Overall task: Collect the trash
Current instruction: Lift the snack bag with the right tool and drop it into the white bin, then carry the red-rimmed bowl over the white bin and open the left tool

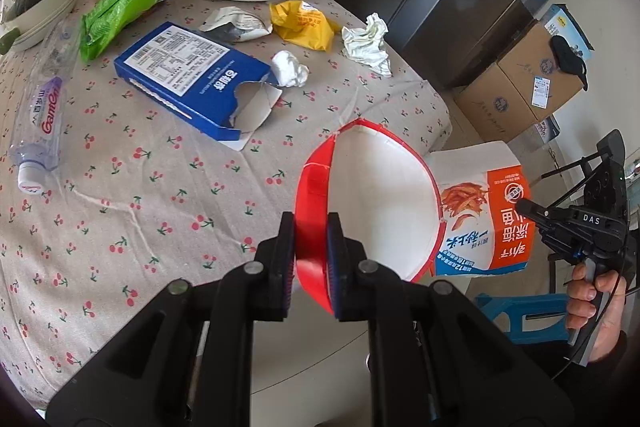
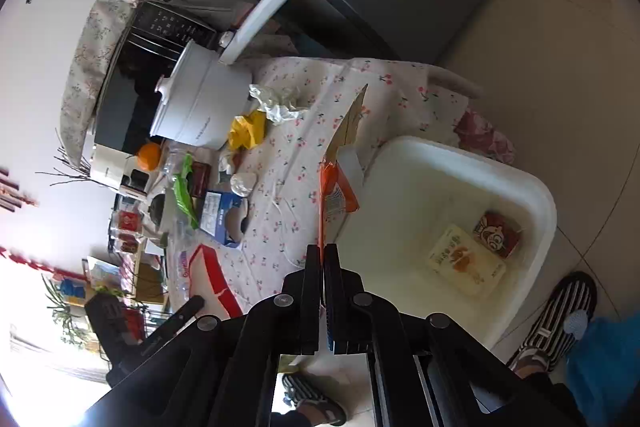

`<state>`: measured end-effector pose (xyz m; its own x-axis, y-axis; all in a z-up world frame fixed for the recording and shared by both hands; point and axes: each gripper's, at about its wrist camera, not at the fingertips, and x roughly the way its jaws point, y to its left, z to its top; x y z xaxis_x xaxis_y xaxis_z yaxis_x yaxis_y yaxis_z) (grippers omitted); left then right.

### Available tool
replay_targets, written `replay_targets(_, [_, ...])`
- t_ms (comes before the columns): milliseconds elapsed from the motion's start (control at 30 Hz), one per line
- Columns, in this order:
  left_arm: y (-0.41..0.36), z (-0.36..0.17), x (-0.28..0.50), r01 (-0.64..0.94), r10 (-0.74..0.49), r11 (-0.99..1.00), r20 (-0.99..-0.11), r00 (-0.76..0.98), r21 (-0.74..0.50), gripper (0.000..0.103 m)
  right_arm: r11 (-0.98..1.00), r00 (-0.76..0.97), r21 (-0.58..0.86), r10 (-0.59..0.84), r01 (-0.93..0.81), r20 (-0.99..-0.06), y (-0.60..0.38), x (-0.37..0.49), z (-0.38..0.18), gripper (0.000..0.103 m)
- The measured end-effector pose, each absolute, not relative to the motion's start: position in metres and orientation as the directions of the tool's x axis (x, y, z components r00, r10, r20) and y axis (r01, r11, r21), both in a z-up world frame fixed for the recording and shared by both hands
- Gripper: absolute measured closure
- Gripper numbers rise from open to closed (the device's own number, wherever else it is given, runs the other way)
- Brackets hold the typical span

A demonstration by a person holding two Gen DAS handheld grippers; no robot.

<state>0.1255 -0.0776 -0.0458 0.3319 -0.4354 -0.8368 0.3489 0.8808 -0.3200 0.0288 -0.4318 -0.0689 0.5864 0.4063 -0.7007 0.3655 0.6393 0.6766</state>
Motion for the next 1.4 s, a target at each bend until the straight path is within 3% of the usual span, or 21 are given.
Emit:
replay_targets(233, [-0.103, -0.052, 0.121, 0.391, -0.434, 0.869, -0.846, 0.31, -0.303, 0.087, 0.658, 0.507, 0.622, 0.397, 0.424, -0.765, -0.432, 0.034, -0.101, 0.099])
replay_targets(400, [-0.112, -0.056, 0.117, 0.413, -0.42, 0.866, -0.856, 0.302, -0.28, 0.087, 0.665, 0.467, 0.606, 0.408, 0.436, -0.784, -0.423, 0.041, -0.112, 0.092])
replay_targets(433, [-0.114, -0.057, 0.117, 0.415, -0.418, 0.867, -0.858, 0.299, -0.277, 0.087, 0.669, 0.455, 0.599, 0.409, 0.44, -0.791, -0.421, 0.04, -0.113, 0.088])
replay_targets(467, [-0.115, -0.058, 0.117, 0.416, -0.416, 0.867, -0.859, 0.298, -0.276, 0.087, 0.677, 0.445, 0.59, 0.406, 0.44, -0.798, -0.42, 0.04, -0.113, 0.075])
replay_targets(500, [-0.117, -0.058, 0.117, 0.417, -0.415, 0.867, -0.86, 0.297, -0.274, 0.087, 0.691, 0.434, 0.573, 0.395, 0.44, -0.81, -0.419, 0.039, -0.112, 0.055])
replay_targets(567, [-0.123, -0.059, 0.117, 0.422, -0.413, 0.866, -0.861, 0.297, -0.269, 0.087, 0.719, 0.417, 0.533, 0.36, 0.446, -0.835, -0.419, 0.036, -0.109, 0.032])
replay_targets(700, [-0.136, -0.064, 0.114, 0.443, -0.405, 0.86, -0.866, 0.294, -0.252, 0.087, 0.788, 0.399, 0.43, 0.257, 0.441, -0.88, -0.421, 0.029, -0.096, 0.023])
replay_targets(967, [-0.172, -0.08, 0.108, 0.501, -0.377, 0.842, -0.883, 0.281, -0.2, 0.087, 0.815, 0.409, 0.361, 0.169, 0.453, -0.897, -0.44, 0.014, -0.084, 0.018])
replay_targets(1400, [-0.212, -0.092, 0.105, 0.578, -0.398, 0.798, -0.869, 0.293, -0.17, 0.085, 0.797, 0.412, 0.363, 0.159, 0.483, -0.897, -0.454, 0.005, -0.083, 0.018])
